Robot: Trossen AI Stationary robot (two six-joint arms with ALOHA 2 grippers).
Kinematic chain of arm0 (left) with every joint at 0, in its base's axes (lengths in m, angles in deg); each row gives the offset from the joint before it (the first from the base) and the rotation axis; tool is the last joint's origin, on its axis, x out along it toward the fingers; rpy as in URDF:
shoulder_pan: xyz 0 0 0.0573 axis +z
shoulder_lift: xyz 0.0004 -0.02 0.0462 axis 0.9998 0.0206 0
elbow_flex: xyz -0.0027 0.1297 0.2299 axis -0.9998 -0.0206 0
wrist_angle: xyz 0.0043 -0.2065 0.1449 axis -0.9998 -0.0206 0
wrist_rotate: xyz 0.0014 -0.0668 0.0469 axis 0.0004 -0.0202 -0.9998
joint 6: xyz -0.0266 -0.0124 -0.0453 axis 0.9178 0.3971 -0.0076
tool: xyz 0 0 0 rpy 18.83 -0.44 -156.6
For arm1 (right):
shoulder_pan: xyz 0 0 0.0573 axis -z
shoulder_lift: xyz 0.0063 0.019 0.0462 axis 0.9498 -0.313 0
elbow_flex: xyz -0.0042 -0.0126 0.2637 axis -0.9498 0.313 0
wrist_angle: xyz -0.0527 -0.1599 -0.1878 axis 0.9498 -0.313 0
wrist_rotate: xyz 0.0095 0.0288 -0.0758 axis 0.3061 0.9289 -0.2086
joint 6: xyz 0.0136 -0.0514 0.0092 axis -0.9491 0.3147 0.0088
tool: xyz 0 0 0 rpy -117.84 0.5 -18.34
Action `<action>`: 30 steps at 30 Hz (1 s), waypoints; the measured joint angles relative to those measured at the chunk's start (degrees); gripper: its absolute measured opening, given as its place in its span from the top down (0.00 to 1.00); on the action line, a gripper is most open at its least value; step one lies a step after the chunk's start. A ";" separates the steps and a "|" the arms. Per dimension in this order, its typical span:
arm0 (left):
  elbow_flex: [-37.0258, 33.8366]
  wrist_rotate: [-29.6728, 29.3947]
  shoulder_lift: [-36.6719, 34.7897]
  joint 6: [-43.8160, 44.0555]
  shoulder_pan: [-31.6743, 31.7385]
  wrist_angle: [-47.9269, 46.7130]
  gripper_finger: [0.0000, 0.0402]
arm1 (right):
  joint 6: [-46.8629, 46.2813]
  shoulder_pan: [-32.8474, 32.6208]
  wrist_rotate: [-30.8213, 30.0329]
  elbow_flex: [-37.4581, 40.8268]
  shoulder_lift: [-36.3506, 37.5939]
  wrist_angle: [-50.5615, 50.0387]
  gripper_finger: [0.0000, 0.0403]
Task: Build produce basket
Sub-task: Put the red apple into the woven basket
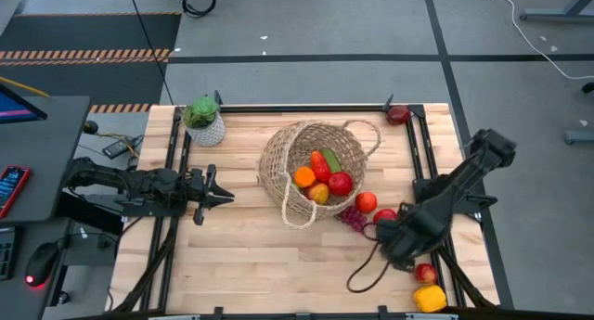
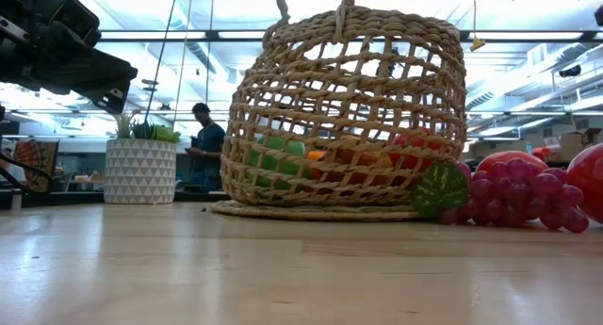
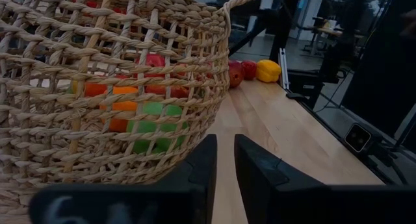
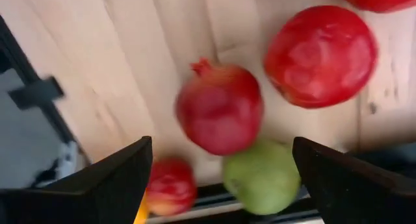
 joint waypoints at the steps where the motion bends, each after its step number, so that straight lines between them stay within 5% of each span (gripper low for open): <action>1: 0.00 0.00 0.00 0.00 0.02 0.00 0.85 | 0.77 -0.57 -0.39 2.00 1.78 0.49 0.07; 10: 0.00 0.00 0.01 0.00 0.00 0.00 0.84 | 12.41 -2.13 0.81 13.15 10.16 4.20 0.04; 16: 0.00 0.00 0.01 0.00 0.00 0.00 0.85 | 16.57 -0.63 -5.67 14.52 11.09 5.61 0.01; 30: 0.00 0.00 0.01 0.00 0.01 0.00 0.84 | -4.05 10.04 -11.32 14.68 9.94 11.83 0.01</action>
